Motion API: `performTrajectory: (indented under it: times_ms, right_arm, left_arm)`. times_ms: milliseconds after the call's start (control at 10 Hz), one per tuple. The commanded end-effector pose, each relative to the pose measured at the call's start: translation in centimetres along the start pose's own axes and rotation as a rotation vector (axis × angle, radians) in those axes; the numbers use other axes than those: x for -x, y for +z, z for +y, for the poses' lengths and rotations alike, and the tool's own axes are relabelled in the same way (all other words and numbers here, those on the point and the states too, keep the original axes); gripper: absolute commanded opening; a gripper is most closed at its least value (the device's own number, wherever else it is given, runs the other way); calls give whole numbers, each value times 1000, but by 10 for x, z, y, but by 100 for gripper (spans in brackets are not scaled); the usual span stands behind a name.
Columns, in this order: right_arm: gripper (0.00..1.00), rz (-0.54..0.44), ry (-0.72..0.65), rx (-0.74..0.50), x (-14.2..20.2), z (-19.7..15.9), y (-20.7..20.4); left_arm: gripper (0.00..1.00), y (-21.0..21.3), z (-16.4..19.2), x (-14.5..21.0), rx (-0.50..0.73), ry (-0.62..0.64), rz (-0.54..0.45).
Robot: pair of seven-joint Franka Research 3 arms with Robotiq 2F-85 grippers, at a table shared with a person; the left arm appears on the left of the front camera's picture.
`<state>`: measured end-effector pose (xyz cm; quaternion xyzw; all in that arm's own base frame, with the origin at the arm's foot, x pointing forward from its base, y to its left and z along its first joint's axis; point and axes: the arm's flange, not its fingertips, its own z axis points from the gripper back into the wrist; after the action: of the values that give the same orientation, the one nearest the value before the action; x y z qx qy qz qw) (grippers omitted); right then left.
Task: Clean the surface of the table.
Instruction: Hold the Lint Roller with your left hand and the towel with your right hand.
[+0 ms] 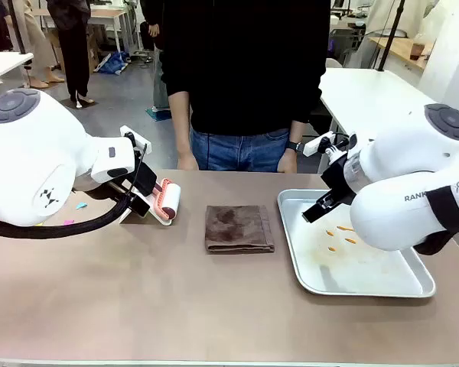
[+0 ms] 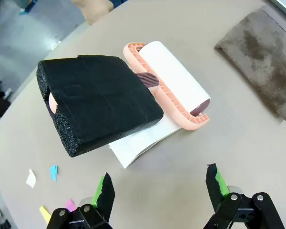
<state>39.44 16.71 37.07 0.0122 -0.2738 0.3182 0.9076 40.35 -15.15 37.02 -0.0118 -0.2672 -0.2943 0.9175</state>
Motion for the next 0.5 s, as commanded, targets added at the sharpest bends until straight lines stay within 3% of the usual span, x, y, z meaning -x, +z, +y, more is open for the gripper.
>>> performTrajectory:
  times_ms: [0,400]
  right_arm:
    - [100,-1,0,0,0,0,0]
    - [100,-1,0,0,0,0,0]
  left_arm:
    - [100,0,0,0,0,0,0]
    - [100,0,0,0,0,0,0]
